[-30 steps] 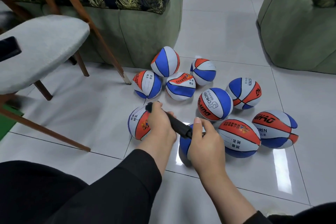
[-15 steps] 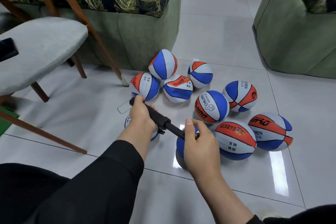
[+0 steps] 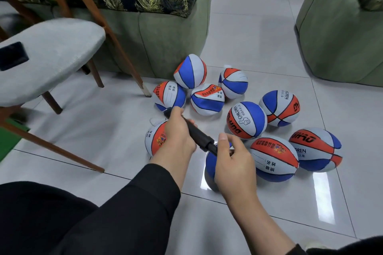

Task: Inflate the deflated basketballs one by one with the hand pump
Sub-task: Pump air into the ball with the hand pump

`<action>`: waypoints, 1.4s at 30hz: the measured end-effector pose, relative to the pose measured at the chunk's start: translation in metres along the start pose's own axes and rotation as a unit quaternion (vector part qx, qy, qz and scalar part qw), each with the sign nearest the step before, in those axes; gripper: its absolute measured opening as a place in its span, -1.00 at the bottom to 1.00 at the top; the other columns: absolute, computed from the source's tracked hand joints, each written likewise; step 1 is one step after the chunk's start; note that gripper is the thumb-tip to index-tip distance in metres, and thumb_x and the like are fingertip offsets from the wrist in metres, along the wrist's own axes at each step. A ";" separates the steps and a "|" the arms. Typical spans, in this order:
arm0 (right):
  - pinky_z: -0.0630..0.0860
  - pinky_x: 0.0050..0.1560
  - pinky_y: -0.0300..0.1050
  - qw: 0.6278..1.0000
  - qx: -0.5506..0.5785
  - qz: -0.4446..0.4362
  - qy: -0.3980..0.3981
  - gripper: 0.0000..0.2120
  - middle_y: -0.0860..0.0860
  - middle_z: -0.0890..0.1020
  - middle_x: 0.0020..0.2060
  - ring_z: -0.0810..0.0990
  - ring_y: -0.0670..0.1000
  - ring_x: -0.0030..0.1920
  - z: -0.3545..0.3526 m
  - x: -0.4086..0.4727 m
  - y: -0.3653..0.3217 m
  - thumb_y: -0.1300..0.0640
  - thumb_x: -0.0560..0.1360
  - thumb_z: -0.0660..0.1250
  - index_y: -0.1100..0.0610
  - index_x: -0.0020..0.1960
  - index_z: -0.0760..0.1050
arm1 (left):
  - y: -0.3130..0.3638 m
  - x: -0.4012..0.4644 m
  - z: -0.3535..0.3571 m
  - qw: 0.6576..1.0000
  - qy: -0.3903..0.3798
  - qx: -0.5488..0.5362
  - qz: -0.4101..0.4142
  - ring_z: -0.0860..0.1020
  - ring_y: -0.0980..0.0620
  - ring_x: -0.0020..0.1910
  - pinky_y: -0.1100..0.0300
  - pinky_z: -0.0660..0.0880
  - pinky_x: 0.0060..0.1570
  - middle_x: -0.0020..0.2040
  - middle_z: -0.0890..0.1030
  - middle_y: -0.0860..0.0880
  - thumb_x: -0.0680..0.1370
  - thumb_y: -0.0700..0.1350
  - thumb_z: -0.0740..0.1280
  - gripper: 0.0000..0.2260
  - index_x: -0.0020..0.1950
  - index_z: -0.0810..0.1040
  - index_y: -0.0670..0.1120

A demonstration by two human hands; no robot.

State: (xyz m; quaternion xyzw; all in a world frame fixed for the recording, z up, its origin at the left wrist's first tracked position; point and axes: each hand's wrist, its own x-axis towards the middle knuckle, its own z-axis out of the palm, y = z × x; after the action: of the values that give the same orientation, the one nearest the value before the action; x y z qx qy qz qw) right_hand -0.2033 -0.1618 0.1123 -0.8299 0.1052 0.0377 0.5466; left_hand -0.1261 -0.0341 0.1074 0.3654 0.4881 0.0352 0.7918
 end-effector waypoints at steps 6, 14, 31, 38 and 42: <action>0.49 -0.21 -0.02 1.000 0.004 -0.002 0.005 -0.75 -0.22 0.57 -0.39 0.53 -0.05 -0.30 -0.005 -0.005 0.002 -0.16 0.64 0.15 -0.09 0.01 0.54 | 0.017 0.016 -0.007 1.000 0.003 -0.020 -0.005 0.50 0.02 -0.36 0.15 0.53 -0.24 -0.37 0.54 0.00 0.48 0.01 0.46 -0.80 0.00 0.56 -0.05; 0.43 -0.14 -0.02 1.000 -0.018 0.021 0.013 -0.70 -0.10 0.62 -0.28 0.59 0.02 -0.13 0.006 0.003 0.006 -0.17 0.65 0.11 -0.05 0.08 0.55 | -0.029 -0.011 0.002 1.000 -0.007 0.017 -0.013 0.50 0.00 -0.37 0.13 0.48 -0.21 -0.51 0.50 0.03 0.55 0.02 0.39 -0.80 -0.10 0.52 -0.10; 0.45 -0.12 -0.01 0.999 -0.013 0.032 0.029 -0.73 -0.09 0.61 -0.28 0.57 0.04 -0.14 0.000 0.003 0.008 -0.15 0.64 0.12 -0.08 0.04 0.54 | -0.031 -0.014 0.005 1.000 0.006 0.010 -0.018 0.48 0.00 -0.39 0.12 0.47 -0.19 -0.49 0.50 0.02 0.55 0.01 0.38 -0.81 -0.10 0.51 -0.09; 0.54 -0.09 0.03 1.000 -0.001 0.005 -0.001 -0.77 -0.10 0.59 -0.37 0.59 -0.04 -0.20 0.004 -0.006 0.002 -0.18 0.61 0.20 -0.10 0.07 0.56 | -0.012 -0.004 -0.003 0.999 0.008 0.028 -0.021 0.50 0.02 -0.37 0.15 0.46 -0.24 -0.45 0.52 0.01 0.53 0.00 0.40 -0.83 -0.09 0.52 -0.08; 0.50 -0.22 0.00 1.000 0.011 0.006 0.003 -0.74 -0.09 0.53 -0.47 0.55 0.00 -0.30 -0.002 -0.006 0.006 -0.24 0.60 0.17 -0.12 0.01 0.55 | 0.009 0.012 -0.012 0.999 0.024 -0.020 -0.019 0.46 0.03 -0.42 0.22 0.46 -0.37 -0.45 0.50 0.01 0.50 -0.06 0.41 -0.85 -0.04 0.49 -0.06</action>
State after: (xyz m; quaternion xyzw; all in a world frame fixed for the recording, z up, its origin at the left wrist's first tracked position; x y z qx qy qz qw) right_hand -0.2101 -0.1653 0.1088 -0.8232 0.1128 0.0372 0.5552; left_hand -0.1270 -0.0158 0.1011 0.3387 0.5131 0.0386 0.7877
